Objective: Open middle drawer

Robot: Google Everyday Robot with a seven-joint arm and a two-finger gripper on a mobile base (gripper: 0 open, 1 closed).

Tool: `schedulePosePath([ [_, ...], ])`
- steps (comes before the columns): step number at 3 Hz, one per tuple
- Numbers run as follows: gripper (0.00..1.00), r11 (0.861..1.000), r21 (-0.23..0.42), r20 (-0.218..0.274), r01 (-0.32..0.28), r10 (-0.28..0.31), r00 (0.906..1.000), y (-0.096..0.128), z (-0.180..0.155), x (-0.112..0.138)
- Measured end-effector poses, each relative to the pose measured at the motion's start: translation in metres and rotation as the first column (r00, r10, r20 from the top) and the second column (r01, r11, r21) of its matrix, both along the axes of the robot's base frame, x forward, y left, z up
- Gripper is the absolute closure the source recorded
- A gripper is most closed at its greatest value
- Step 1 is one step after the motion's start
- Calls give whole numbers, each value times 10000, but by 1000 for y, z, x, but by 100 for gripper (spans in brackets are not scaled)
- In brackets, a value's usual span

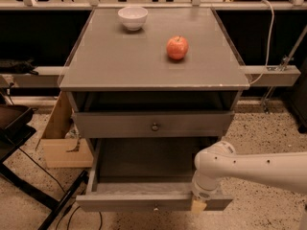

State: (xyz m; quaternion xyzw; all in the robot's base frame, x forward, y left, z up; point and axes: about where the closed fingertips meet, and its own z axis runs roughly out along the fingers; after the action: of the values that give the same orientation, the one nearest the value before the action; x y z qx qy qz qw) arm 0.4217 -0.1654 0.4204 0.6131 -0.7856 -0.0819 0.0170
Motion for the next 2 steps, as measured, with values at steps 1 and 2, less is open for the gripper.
schedulePosePath([
  [1,0,10000,0,-1,0,0,10000,0,0,0],
  [2,0,10000,0,-1,-1,1,10000,0,0,0],
])
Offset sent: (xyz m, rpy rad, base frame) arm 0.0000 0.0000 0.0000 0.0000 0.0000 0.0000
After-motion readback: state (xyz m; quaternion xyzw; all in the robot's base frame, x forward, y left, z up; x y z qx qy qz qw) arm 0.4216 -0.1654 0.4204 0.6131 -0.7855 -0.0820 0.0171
